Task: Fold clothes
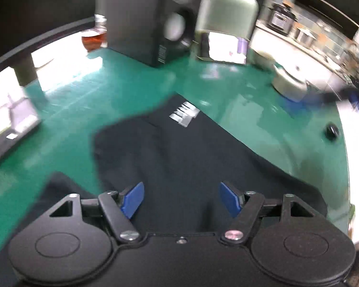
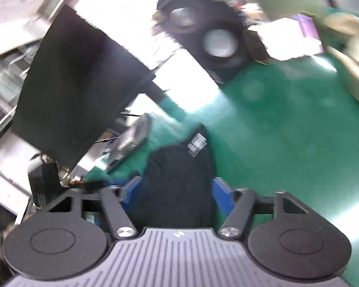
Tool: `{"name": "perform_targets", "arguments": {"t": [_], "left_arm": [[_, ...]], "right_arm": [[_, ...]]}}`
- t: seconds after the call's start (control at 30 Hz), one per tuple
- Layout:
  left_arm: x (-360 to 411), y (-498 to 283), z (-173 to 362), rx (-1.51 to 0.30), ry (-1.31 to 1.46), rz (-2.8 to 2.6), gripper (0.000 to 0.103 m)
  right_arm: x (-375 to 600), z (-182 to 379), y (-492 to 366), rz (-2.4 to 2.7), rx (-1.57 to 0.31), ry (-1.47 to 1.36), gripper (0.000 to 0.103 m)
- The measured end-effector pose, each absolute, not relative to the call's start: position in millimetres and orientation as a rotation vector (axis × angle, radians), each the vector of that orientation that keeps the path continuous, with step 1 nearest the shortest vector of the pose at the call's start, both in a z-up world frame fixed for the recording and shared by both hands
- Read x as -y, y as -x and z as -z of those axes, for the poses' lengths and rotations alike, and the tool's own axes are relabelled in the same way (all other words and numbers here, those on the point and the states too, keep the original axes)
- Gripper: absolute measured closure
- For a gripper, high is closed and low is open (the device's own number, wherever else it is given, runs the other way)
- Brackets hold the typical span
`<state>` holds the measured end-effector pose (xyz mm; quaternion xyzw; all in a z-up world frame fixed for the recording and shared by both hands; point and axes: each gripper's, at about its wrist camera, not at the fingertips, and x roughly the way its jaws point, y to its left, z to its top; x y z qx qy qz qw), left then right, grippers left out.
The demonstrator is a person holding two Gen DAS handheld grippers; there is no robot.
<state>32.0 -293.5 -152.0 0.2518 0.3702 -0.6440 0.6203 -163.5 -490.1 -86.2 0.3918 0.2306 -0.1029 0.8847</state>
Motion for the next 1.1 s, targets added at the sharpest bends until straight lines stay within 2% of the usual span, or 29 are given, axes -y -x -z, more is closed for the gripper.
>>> {"name": "perform_targets", "arguments": {"t": [0.03,0.1,0.3,0.43,0.47,0.5,0.53,0.77,0.83,0.87,0.9,0.93,0.97,1.1], "left_arm": [[294.2,-28.2,158.4,-0.875,-0.551,1.478,0.026],[292.8,-24.2,163.6,-0.871,-0.491,1.474,0.022],[286.8,-34.0,170.1,-0.928,-0.312,1.421,0.021],[285.2,-38.3,174.5,-0.948,-0.245,1.405,0.020],[286.5,-38.9,174.9,-0.947,-0.239,1.406,0.019],[287.3,-38.9,175.9,-0.947,-0.232,1.408,0.017],[287.9,-38.7,176.3,-0.947,-0.229,1.410,0.016],[284.4,-34.8,169.5,-0.934,-0.249,1.428,0.008],[286.1,-32.4,166.6,-0.929,-0.277,1.431,0.007],[286.3,-32.4,165.0,-0.931,-0.284,1.433,0.007],[285.2,-34.2,164.0,-0.940,-0.281,1.434,0.008],[282.3,-39.0,162.2,-0.957,-0.259,1.432,0.008],[278.5,-45.6,159.9,-0.975,-0.226,1.428,0.008],[264.1,-110.5,149.9,-1.027,-0.012,1.292,0.007]], "right_arm": [[491.4,80.5,141.0,0.177,-0.508,-0.750,0.052],[492.0,72.7,93.5,0.096,-0.575,-0.619,0.052],[484.2,97.0,-50.8,-0.109,-0.852,-0.290,0.048],[472.7,120.8,-78.7,-0.168,-0.956,-0.226,0.048],[469.2,122.4,-78.4,-0.198,-0.958,-0.218,0.054],[465.0,122.0,-75.6,-0.227,-0.952,-0.205,0.066],[460.8,121.7,-72.7,-0.257,-0.946,-0.193,0.097],[447.4,93.6,-38.9,-0.417,-0.835,-0.176,0.099],[456.6,94.9,-36.1,-0.389,-0.851,-0.212,0.093],[462.0,96.0,-34.9,-0.373,-0.861,-0.235,0.076],[469.5,93.7,-30.1,-0.340,-0.841,-0.265,0.065],[478.5,89.4,-23.3,-0.297,-0.803,-0.300,0.046],[487.4,85.1,-16.4,-0.254,-0.764,-0.335,0.041],[501.9,83.3,34.6,-0.099,-0.720,-0.486,0.041]]}}
